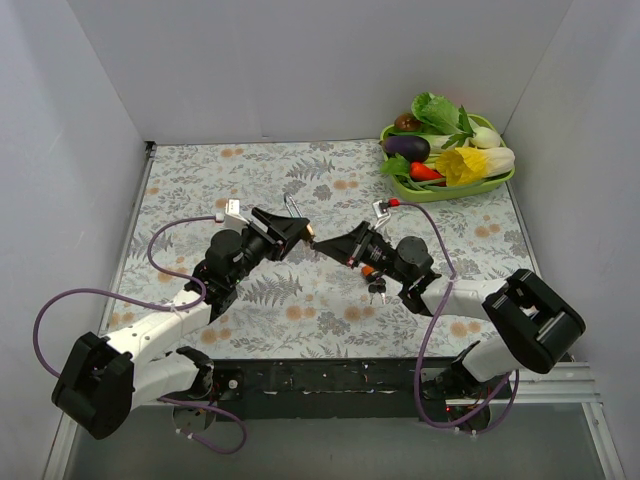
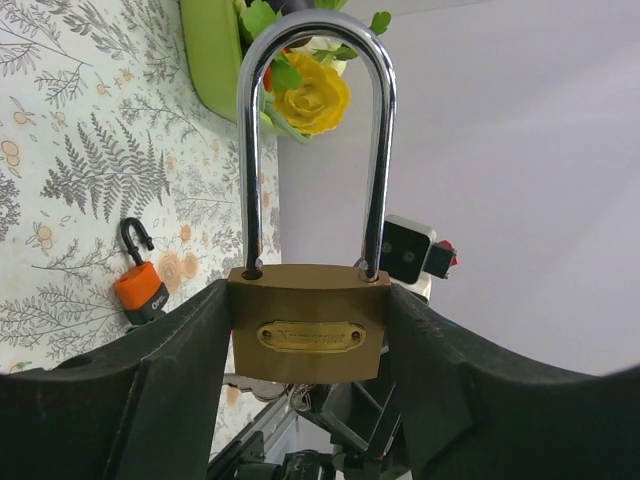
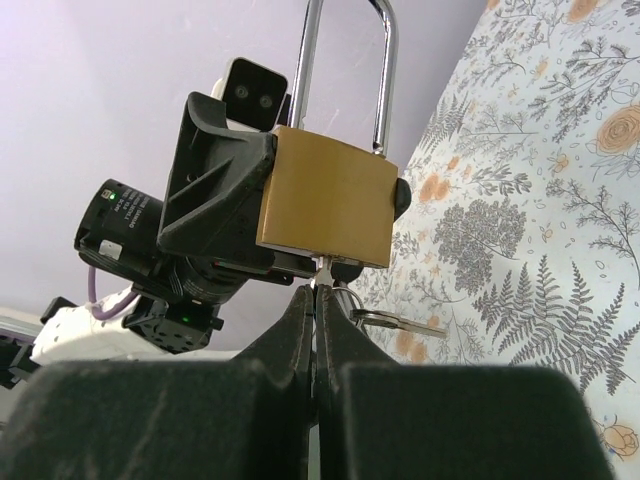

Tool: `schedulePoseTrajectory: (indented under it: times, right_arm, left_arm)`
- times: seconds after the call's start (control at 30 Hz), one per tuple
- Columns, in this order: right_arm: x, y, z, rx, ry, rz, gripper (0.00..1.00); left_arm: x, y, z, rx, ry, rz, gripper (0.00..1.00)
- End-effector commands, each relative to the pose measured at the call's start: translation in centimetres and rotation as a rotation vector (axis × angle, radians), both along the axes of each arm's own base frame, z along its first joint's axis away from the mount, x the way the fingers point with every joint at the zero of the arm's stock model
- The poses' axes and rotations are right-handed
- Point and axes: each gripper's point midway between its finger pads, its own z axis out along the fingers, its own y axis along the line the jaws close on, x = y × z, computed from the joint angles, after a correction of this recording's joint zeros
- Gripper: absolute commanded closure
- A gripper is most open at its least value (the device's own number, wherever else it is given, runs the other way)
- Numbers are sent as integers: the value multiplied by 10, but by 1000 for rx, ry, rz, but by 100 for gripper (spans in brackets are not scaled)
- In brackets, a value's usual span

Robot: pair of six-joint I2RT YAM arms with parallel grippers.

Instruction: Unlock with the key

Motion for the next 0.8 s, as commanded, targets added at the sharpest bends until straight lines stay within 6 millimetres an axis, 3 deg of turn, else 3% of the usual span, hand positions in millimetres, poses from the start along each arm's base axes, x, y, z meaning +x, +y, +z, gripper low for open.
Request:
schedulePoseTrajectory:
  times: [0.0, 0.27, 0.53, 0.57, 0.6, 0.73, 0.77]
  right_arm:
    - [3, -3, 20, 93, -16, -20, 99]
    - [13, -9, 20, -25, -85, -100, 99]
    - [21, -20, 19, -221, -208, -200, 99]
    - [22, -18, 28, -228, -231, -210, 99]
    - [21, -17, 21, -267, -222, -207, 99]
    - [19, -14, 23, -311, -267, -213, 82]
    - [19, -14, 23, -316, -272, -214, 73]
  left_arm:
    - [-22, -11, 69, -339, 28, -103, 100]
    - [-18, -9, 64, -304, 65, -71, 100]
    - [-10, -7, 41, -215, 147, -15, 100]
    - [-8, -7, 41, -210, 153, -12, 100]
    - [-6, -8, 36, -190, 167, -9, 100]
    - [-2, -11, 38, -164, 162, -6, 100]
    - [-1, -11, 37, -153, 163, -3, 100]
